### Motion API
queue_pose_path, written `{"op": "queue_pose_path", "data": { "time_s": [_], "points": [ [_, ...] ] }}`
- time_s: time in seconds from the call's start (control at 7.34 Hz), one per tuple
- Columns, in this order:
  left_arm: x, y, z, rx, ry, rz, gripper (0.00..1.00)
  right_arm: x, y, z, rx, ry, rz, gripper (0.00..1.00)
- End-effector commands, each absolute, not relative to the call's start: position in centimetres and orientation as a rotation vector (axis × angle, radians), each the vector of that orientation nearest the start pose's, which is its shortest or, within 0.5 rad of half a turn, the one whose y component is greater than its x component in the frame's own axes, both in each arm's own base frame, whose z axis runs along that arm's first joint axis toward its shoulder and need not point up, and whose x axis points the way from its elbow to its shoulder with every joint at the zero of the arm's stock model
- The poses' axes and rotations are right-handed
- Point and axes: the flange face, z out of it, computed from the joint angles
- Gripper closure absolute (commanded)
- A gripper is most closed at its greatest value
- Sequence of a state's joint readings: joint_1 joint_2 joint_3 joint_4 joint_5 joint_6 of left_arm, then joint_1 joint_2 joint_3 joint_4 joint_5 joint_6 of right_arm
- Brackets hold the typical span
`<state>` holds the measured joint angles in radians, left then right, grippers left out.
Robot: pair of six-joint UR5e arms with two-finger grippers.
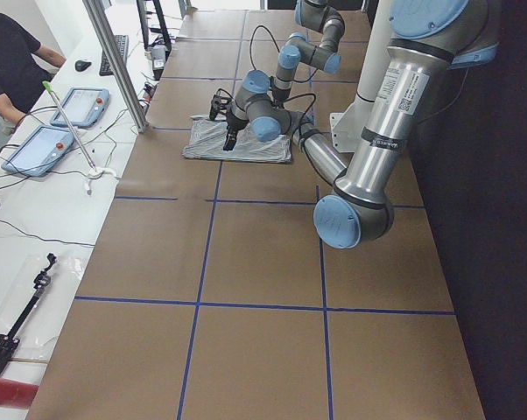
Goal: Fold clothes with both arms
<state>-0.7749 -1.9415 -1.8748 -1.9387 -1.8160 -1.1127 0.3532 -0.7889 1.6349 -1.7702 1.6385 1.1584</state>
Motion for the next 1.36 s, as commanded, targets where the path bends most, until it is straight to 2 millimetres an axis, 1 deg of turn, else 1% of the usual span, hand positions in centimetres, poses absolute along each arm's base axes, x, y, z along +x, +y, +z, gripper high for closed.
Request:
{"op": "queue_pose_path", "data": {
  "time_s": [0.0, 0.14, 0.41, 0.68, 0.95, 1.23],
  "points": [
    [34.5, -49.1, 27.3, 0.42, 0.98, -0.156, 0.0, -62.6, -35.9, 19.7, 0.133, -0.58, -0.102, 0.0],
    [34.8, -49.0, 27.3, 0.417, 0.98, -0.153, 0.0, -62.8, -35.8, 20.0, 0.12, -0.572, -0.11, 0.0],
    [35.0, -49.1, 27.8, 0.41, 0.972, -0.152, 0.0, -62.4, -35.3, 20.5, 0.058, -0.521, -0.172, 0.0],
    [35.1, -49.2, 27.8, 0.409, 0.971, -0.152, 0.0, -62.5, -35.3, 21.4, 0.051, -0.504, -0.174, 0.0],
    [35.1, -49.2, 27.9, 0.408, 0.969, -0.153, 0.0, -62.5, -35.4, 21.2, 0.061, -0.504, -0.191, 0.0],
    [35.1, -49.2, 27.9, 0.408, 0.969, -0.153, 0.0, -62.5, -35.4, 21.7, 0.072, -0.495, -0.209, 0.0]
  ]
}}
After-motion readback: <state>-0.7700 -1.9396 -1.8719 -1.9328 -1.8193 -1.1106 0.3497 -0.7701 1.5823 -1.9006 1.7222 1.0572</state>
